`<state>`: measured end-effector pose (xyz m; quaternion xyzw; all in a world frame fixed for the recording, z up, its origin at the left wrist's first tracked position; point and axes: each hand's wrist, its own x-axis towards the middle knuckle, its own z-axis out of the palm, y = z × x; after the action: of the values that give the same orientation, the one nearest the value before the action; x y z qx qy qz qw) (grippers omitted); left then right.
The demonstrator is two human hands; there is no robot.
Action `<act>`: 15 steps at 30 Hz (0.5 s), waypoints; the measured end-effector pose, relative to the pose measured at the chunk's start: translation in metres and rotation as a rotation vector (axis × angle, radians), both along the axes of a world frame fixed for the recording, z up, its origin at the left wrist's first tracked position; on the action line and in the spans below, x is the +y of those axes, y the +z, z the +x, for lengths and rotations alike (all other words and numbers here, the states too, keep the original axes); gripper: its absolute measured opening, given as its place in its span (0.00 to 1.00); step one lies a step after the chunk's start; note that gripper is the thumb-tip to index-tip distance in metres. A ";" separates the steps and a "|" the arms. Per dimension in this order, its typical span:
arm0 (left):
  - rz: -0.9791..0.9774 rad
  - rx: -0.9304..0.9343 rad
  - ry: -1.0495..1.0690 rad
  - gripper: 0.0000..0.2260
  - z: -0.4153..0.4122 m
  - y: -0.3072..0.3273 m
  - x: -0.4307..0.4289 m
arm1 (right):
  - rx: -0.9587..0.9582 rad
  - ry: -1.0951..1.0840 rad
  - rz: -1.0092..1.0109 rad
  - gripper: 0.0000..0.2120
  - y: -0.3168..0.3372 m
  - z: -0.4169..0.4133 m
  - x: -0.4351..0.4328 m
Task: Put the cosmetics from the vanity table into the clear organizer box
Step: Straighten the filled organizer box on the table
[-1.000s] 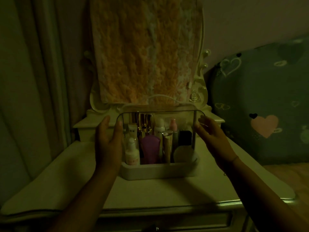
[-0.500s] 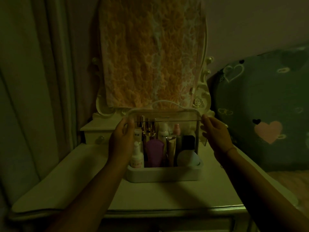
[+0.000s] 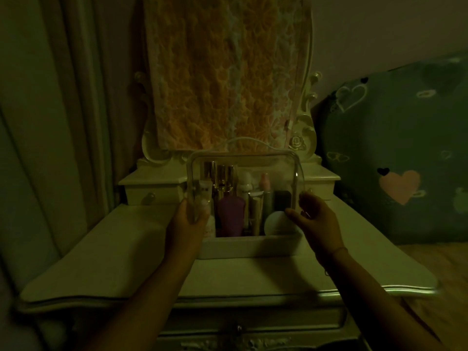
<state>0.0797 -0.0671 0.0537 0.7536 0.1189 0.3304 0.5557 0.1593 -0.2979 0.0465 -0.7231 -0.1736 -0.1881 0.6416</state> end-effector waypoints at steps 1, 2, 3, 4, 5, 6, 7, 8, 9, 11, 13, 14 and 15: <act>0.011 0.009 0.012 0.18 0.001 -0.003 0.001 | 0.009 0.006 0.001 0.28 -0.003 0.001 0.000; 0.020 0.025 0.024 0.19 0.002 -0.005 0.001 | 0.013 0.013 0.003 0.28 -0.006 0.001 -0.001; 0.023 0.043 0.033 0.21 0.002 -0.008 0.001 | 0.019 0.019 0.007 0.28 -0.008 0.001 -0.001; 0.019 0.056 0.035 0.22 0.003 -0.010 0.002 | 0.025 0.026 0.015 0.28 -0.010 0.001 -0.001; 0.012 0.064 0.034 0.23 0.004 -0.012 0.002 | 0.033 0.032 0.028 0.28 -0.011 0.001 0.000; 0.009 0.068 0.034 0.24 0.004 -0.014 0.002 | 0.040 0.035 0.041 0.27 -0.012 0.000 0.000; 0.011 0.071 0.034 0.24 0.005 -0.015 0.002 | 0.045 0.035 0.051 0.27 -0.014 0.000 0.000; 0.013 0.074 0.034 0.25 0.005 -0.016 0.002 | 0.043 0.033 0.056 0.27 -0.015 0.001 0.000; 0.008 0.076 0.032 0.25 0.005 -0.017 0.002 | 0.038 0.030 0.056 0.27 -0.016 0.001 0.000; -0.006 0.071 0.022 0.27 0.007 -0.019 0.004 | 0.025 0.030 0.055 0.27 -0.018 0.002 0.001; -0.016 0.059 0.008 0.27 0.007 -0.021 0.005 | 0.018 0.032 0.051 0.27 -0.020 0.003 0.000; -0.025 0.051 -0.005 0.27 0.007 -0.022 0.006 | 0.015 0.034 0.049 0.27 -0.021 0.004 0.000; -0.033 0.048 -0.017 0.27 0.007 -0.023 0.007 | 0.016 0.035 0.047 0.27 -0.022 0.005 0.000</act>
<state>0.0869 -0.0605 0.0308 0.7529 0.1312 0.3055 0.5680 0.1642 -0.2980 0.0249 -0.7060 -0.1766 -0.1753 0.6630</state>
